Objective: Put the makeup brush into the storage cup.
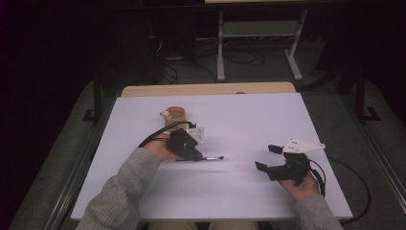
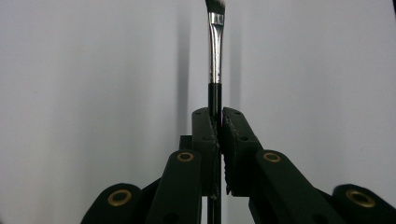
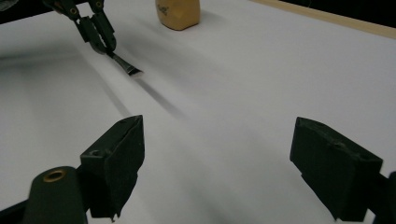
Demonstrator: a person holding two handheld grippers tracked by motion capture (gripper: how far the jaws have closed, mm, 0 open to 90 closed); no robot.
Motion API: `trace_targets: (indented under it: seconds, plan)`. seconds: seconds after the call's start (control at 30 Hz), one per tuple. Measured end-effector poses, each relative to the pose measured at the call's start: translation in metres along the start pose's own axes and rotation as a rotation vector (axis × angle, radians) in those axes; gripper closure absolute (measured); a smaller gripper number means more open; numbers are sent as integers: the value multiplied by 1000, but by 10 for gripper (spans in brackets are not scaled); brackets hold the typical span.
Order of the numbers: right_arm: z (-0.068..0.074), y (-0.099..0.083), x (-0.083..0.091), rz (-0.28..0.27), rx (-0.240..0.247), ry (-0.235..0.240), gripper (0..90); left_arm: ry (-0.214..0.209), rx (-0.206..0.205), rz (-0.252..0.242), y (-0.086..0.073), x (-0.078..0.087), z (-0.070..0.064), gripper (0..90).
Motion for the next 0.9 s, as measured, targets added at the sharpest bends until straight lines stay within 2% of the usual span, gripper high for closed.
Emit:
trace_targets:
  seconds: [0.27, 0.43, 0.63, 0.77, 0.9]
  plan:
    - [18, 9, -9, 3, 19, 85, 174, 31, 23, -58, -2, 13, -11, 843]
    - [31, 16, -17, 26, 33, 147, 186, 45, 36, -91, -4, 19, -20, 843]
    - [42, 25, -29, 65, 53, 210, 207, 59, 30, -119, -2, 24, -29, 843]
    - [47, 32, -36, 100, 69, 238, 218, 73, 19, -132, -1, 29, -34, 843]
    - [51, 38, -39, 122, 87, 248, 223, 85, 29, -148, -3, 32, -39, 843]
Point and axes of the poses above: each handheld gripper's, and its own axes: x roughly backward along the jaws, y roughly out of its top, z roughly to its left, the point moved 3 cm from there along -x, roughly forward along the jaws, and after that the axes turned 9 degrees about -x, right-handed, at the moved point
